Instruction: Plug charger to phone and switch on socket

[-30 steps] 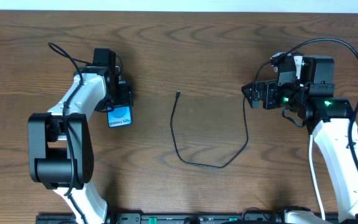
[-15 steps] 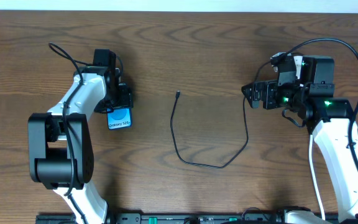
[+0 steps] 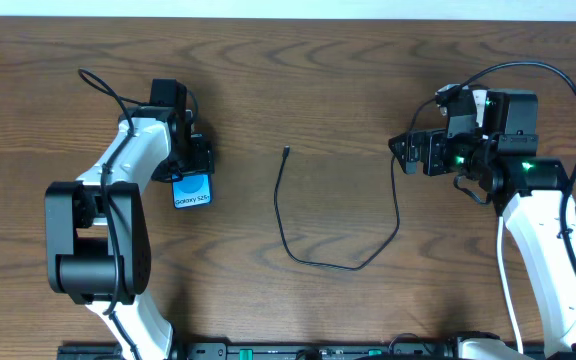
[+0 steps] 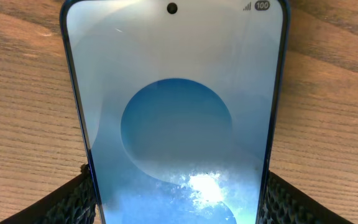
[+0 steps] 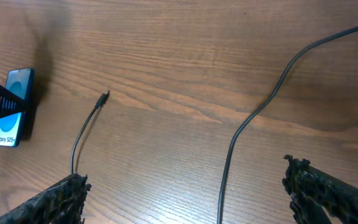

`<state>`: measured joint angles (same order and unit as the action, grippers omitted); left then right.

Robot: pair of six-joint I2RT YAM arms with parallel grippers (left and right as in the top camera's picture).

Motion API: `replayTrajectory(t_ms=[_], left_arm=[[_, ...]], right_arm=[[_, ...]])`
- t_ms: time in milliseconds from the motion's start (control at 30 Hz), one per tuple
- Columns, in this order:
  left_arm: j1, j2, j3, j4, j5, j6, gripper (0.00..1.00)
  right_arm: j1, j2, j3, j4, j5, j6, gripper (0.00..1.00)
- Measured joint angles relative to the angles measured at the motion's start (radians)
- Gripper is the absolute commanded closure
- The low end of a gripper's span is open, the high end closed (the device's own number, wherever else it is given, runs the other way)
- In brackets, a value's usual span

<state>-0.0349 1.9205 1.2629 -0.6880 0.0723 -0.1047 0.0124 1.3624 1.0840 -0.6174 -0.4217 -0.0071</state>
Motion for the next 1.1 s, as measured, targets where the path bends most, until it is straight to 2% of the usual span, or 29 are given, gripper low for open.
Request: replayTrajectory(t_ms=[800, 1100], left_arm=[[0.000, 0.000, 0.000, -0.001, 0.000, -0.005, 0.25], [0.000, -0.003, 0.006, -0.012, 0.005, -0.089, 0.25]], right_arm=[[0.000, 0.000, 0.000, 0.000, 0.000, 0.000, 0.01], [0.000, 0.000, 0.000, 0.000, 0.000, 0.000, 0.01]])
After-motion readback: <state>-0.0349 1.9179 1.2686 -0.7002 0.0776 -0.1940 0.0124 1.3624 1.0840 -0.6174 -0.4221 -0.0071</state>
